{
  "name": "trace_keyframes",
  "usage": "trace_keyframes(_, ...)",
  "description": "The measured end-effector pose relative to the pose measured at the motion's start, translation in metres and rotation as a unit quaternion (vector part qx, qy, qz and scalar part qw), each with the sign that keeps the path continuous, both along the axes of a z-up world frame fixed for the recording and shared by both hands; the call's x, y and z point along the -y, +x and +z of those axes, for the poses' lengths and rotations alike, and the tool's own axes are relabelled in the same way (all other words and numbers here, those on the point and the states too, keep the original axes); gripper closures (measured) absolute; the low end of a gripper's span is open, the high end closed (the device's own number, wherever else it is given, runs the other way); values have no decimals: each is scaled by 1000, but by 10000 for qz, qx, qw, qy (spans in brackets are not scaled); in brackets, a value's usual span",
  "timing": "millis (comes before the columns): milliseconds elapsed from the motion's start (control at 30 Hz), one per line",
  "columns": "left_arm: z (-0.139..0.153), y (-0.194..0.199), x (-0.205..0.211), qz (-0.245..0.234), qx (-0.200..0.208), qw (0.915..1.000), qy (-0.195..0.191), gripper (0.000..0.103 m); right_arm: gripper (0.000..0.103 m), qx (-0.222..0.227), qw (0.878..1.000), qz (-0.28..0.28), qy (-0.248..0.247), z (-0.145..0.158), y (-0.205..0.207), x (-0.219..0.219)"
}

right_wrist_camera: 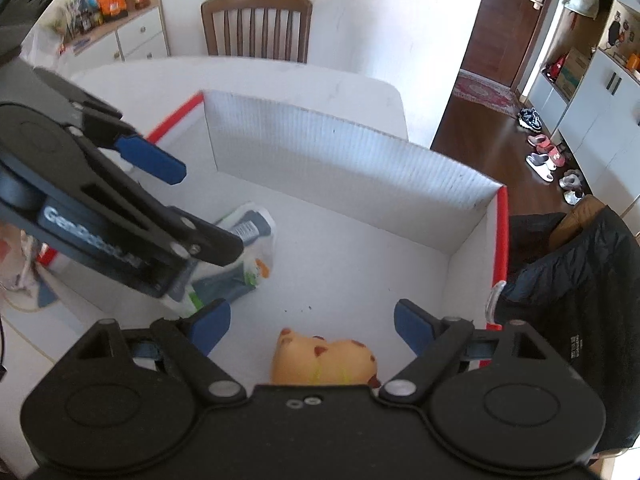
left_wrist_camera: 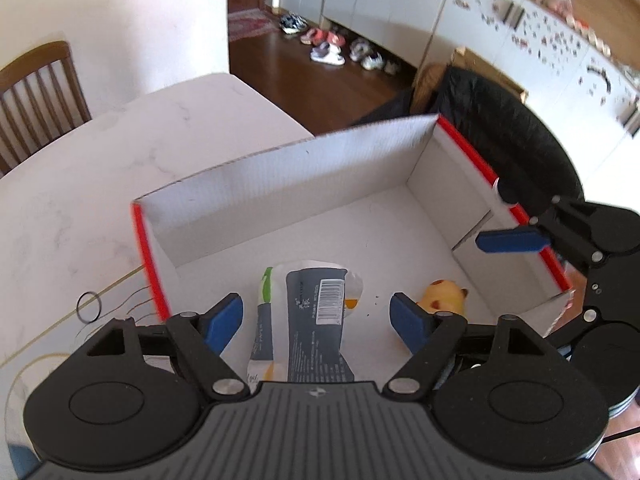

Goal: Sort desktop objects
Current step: 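Open the right gripper to drop the toy while left releases the snack bag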

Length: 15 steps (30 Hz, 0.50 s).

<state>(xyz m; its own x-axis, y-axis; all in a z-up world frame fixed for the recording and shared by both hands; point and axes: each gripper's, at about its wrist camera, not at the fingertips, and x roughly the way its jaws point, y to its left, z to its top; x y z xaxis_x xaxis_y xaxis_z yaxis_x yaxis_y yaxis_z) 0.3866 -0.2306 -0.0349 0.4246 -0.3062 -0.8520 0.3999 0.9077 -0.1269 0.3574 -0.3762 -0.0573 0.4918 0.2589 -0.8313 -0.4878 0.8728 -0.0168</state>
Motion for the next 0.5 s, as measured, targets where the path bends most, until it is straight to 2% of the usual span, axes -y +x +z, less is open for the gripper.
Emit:
trace_keyframes(100,11,-8,-12,157,91,9997,-165,23,13,63,9998,-50,170,8,-7,2)
trace_keyframes(233,22,-18,-23,331,259,9990,-138,22,13,118,9994,-80,329,15,-16,1)
trace_keyframes(500,35,-39,-43,555,488,9966,-371,18,13,253,9985,-111,481,29,-31,0)
